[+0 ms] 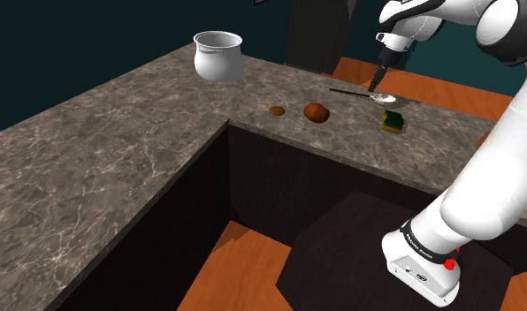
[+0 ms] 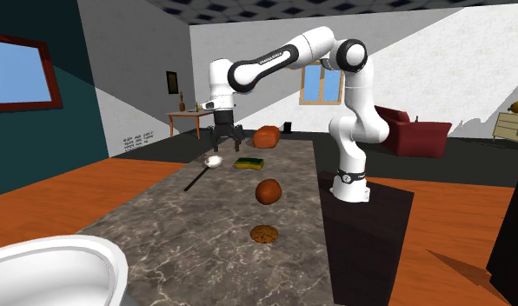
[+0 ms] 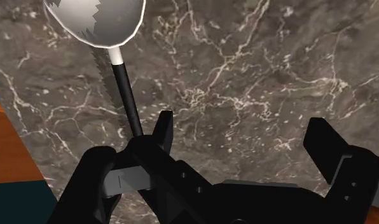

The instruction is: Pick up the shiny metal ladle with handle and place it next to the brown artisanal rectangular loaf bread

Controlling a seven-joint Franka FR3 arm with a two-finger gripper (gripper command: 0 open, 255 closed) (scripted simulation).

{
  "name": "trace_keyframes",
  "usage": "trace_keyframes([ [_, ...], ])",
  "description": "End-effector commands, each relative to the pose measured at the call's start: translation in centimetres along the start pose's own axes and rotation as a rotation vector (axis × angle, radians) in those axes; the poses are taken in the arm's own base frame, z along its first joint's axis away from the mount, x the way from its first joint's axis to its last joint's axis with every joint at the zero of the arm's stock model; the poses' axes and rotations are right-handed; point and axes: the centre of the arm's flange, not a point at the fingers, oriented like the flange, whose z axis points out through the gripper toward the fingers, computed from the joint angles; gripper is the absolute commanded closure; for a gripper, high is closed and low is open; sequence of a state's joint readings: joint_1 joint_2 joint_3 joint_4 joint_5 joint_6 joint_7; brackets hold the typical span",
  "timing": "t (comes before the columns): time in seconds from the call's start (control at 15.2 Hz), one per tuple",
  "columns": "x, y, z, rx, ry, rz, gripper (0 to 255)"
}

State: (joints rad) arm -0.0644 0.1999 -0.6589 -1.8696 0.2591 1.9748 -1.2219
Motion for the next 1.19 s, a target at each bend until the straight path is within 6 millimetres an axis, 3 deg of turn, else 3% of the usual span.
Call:
trace_keyframes([
  [0.0, 0.4, 2.4, 1.2, 0.004, 0.005, -0.022, 0],
  [0.46, 2.2, 10.2, 4.5, 0.016, 0.017, -0.083, 0],
  [0.92, 2.3, 10.2, 8.2, 0.016, 0.017, -0.083, 0],
  [1.12, 2.3, 10.2, 8.5, 0.016, 0.017, -0.083, 0],
])
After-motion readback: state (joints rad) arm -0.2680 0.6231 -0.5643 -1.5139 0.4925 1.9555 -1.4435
